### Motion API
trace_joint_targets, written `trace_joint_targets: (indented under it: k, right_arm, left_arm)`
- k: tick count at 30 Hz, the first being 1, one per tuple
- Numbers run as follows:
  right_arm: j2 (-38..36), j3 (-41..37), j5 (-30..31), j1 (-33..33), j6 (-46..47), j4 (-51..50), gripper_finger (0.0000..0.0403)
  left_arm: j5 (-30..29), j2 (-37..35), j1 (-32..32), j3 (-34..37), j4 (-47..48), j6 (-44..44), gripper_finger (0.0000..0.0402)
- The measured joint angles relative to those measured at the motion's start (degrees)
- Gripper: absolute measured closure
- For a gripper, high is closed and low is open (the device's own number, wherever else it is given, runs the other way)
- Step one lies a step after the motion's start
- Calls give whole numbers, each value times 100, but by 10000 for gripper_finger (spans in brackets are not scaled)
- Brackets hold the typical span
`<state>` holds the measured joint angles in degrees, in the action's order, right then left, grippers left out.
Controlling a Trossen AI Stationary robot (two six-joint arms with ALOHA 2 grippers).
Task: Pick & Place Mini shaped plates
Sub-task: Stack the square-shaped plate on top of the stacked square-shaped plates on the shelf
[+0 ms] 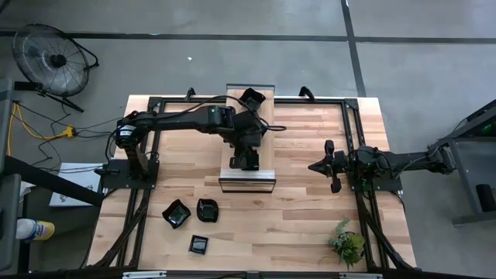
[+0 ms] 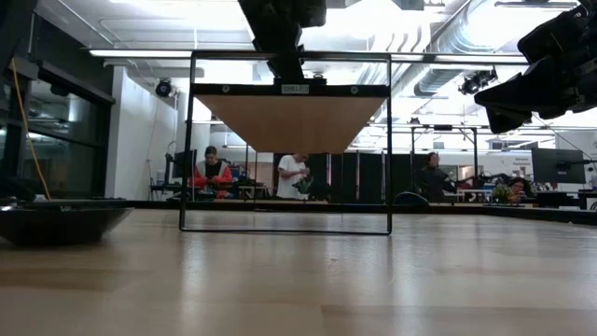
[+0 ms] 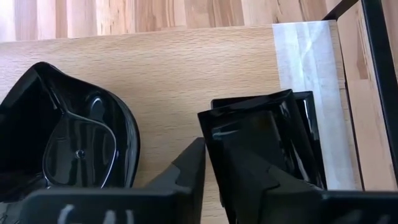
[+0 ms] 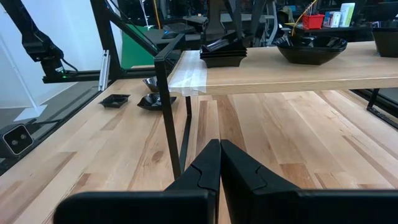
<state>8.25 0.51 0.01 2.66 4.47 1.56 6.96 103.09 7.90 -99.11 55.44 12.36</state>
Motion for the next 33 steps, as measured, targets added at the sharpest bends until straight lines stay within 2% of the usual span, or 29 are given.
trace_joint_targets:
  k: [11, 18, 29, 33]
  right_arm:
    - [0, 0, 0, 2, 0, -2, 398]
    - [0, 0, -1, 1, 0, -2, 398]
    - [0, 0, -2, 0, 0, -2, 398]
    - [-1, 0, -1, 1, 0, 0, 398]
  left_arm:
    - [0, -2, 0, 0, -2, 0, 386]
    - [32, -72, 0, -93, 84, -2, 394]
    - [817, -92, 4, -254, 229, 448, 395]
    - [847, -92, 4, -254, 229, 519, 395]
